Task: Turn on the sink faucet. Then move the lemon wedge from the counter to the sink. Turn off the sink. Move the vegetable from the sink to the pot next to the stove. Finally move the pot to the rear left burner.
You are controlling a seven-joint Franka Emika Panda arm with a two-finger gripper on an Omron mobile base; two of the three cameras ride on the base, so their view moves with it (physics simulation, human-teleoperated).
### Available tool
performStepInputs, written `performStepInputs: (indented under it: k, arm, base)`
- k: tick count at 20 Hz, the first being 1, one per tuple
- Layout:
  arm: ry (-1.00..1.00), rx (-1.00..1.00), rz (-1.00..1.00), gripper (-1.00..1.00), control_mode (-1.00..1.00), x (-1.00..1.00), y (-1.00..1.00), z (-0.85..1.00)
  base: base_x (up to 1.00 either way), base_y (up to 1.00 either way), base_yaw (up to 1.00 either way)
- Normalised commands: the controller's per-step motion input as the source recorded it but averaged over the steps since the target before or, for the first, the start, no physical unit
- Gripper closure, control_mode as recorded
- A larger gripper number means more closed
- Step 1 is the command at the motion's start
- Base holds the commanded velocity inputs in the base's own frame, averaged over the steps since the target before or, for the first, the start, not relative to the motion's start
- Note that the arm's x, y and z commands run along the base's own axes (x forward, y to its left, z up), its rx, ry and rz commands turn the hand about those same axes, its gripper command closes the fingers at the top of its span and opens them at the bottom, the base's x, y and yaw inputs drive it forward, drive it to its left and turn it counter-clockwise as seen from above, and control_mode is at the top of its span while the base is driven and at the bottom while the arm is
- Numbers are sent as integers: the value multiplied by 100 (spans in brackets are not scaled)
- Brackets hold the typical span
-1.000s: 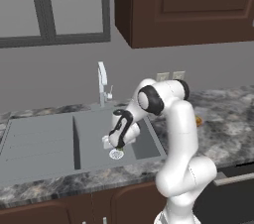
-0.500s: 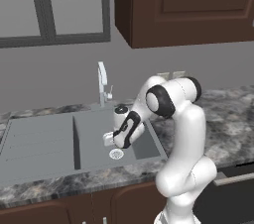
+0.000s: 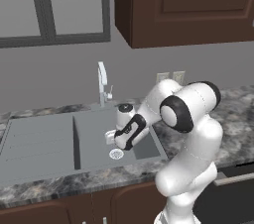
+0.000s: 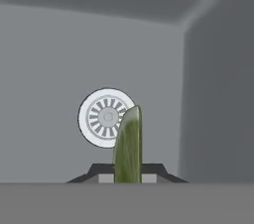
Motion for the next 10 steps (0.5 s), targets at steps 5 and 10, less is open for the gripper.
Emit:
performStepInputs:
  k: [5, 10]
  arm:
    - [0, 0, 0, 100, -100, -24, -14, 64]
    - [0, 0, 0, 100, -100, -33, -24, 49]
  base:
    - [0, 0, 0]
    - [0, 0, 0]
